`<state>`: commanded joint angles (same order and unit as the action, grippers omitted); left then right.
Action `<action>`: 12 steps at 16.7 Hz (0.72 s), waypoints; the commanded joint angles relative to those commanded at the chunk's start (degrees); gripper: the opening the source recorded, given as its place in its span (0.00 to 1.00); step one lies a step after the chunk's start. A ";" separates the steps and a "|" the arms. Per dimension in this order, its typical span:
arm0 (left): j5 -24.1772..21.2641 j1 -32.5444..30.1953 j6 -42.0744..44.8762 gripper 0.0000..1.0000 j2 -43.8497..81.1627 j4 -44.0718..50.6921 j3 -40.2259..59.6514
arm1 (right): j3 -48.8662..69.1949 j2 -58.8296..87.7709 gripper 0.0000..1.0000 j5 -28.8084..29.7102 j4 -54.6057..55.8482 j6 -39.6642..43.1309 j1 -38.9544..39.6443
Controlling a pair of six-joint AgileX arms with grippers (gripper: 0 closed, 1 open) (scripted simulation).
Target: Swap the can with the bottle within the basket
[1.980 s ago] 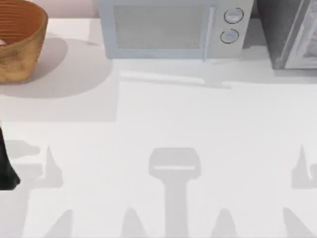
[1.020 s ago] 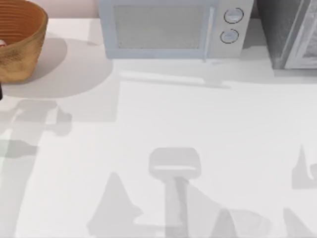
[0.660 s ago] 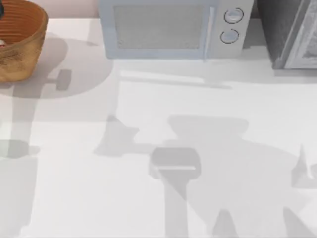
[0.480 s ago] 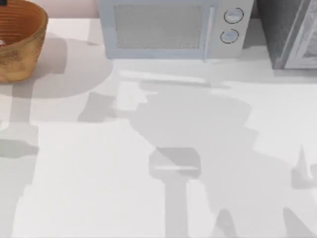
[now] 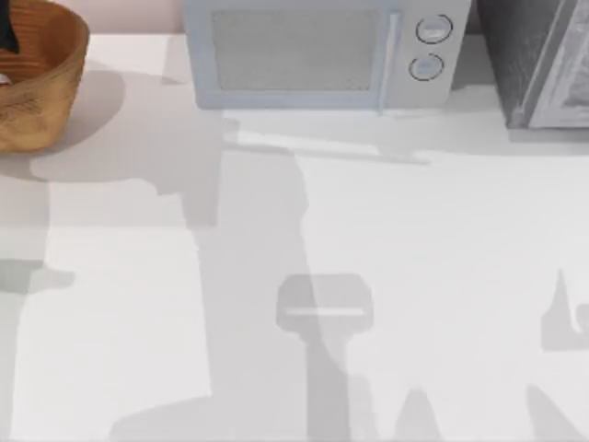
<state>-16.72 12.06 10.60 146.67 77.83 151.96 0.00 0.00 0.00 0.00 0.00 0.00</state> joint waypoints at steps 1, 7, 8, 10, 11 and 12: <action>-0.30 0.51 0.34 1.00 3.50 1.48 3.89 | 0.00 0.00 1.00 0.00 0.00 0.00 0.00; -1.06 2.05 1.31 1.00 13.35 5.32 14.34 | 0.00 0.00 1.00 0.00 0.00 0.00 0.00; -1.06 2.05 1.31 1.00 13.35 5.32 14.34 | 0.00 0.00 1.00 0.00 0.00 0.00 0.00; -1.06 2.05 1.31 1.00 13.35 5.32 14.34 | 0.00 0.00 1.00 0.00 0.00 0.00 0.00; -1.22 1.34 1.46 1.00 12.51 5.10 15.18 | 0.00 0.00 1.00 0.00 0.00 0.00 0.00; -1.20 1.37 1.40 1.00 12.65 5.17 15.18 | 0.00 0.00 1.00 0.00 0.00 0.00 0.00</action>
<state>-17.92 13.43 12.00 159.32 82.99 167.14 0.00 0.00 0.00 0.00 0.00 0.00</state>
